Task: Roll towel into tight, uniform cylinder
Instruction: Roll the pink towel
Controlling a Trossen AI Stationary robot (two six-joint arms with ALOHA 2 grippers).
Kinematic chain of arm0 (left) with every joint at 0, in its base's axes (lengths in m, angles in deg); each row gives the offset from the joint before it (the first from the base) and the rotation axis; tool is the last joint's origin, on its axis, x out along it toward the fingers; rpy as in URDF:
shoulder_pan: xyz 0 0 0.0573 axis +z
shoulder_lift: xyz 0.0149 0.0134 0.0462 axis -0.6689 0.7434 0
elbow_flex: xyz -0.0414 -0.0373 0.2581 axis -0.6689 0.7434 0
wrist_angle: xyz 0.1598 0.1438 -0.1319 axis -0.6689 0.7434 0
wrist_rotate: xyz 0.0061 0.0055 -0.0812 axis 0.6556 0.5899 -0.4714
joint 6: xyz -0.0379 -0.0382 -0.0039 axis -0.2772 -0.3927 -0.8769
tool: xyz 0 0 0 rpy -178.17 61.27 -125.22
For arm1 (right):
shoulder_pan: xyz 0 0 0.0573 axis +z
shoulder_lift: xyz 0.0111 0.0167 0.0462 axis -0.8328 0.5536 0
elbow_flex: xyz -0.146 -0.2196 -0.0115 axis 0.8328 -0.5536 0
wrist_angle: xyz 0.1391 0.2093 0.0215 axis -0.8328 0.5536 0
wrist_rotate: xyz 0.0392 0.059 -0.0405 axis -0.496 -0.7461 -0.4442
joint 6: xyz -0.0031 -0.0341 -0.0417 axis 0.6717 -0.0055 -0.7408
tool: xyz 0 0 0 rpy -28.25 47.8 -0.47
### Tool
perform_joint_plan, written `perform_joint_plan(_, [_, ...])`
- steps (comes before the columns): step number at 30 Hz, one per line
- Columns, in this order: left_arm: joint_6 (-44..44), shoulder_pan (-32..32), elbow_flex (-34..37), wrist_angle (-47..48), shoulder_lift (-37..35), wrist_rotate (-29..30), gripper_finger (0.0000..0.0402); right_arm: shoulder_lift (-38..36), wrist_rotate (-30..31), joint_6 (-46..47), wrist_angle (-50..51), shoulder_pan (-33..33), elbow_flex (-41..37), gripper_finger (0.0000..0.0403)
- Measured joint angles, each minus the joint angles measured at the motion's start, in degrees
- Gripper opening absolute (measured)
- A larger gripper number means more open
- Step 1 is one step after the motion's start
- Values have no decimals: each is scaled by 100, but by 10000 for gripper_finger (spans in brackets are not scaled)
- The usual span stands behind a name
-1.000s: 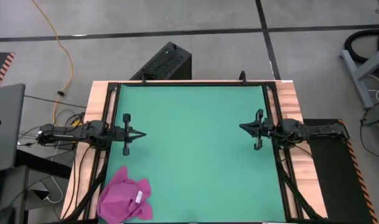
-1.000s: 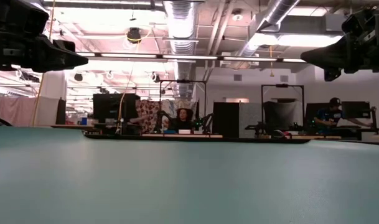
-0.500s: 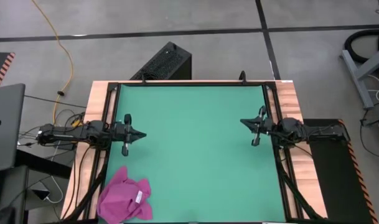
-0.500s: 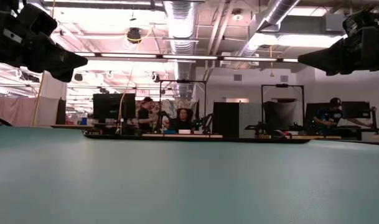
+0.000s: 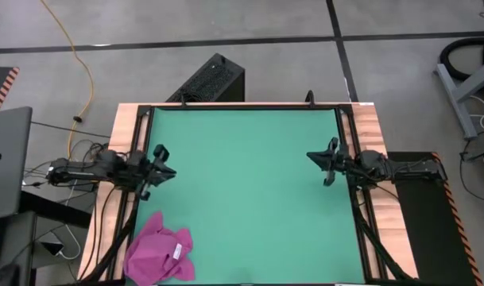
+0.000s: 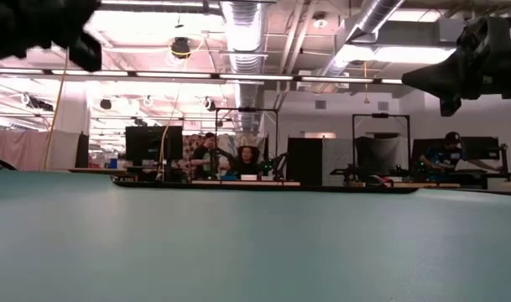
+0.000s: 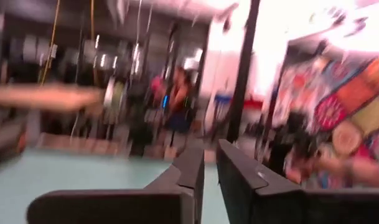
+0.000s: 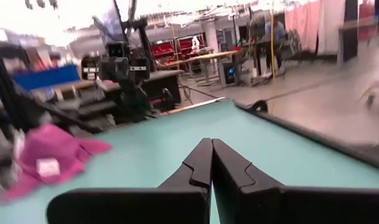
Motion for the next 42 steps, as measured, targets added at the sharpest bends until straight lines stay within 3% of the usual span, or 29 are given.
perform_joint_plan(4, [-67,0,-430,162,45,23,78,-2,-4,99,-197,-38,-1,31])
perform_joint_plan(9, [-321,-2,-1332,1749,630,196,112,-2,-11,112,-227,-20,0,31])
perform_joint_plan(13, [-557,-2,-2329,3376,1739,247,120,0,-13,107,-243,-20,0,31])
perform_joint_plan(21, [-909,-463,-4054,5685,4568,-450,120,0,-15,-72,64,-20,0,31])
perform_joint_plan(30, [-443,-1361,-4661,6065,7006,-1073,120,31,-31,-91,123,-18,-2,31])
perform_joint_plan(35, [-91,-1731,-4661,6236,7762,-977,120,30,-31,-243,142,-18,-2,31])
perform_joint_plan(42, [-248,-2099,-4661,6082,8384,-823,120,31,-33,-256,157,-18,-2,31])
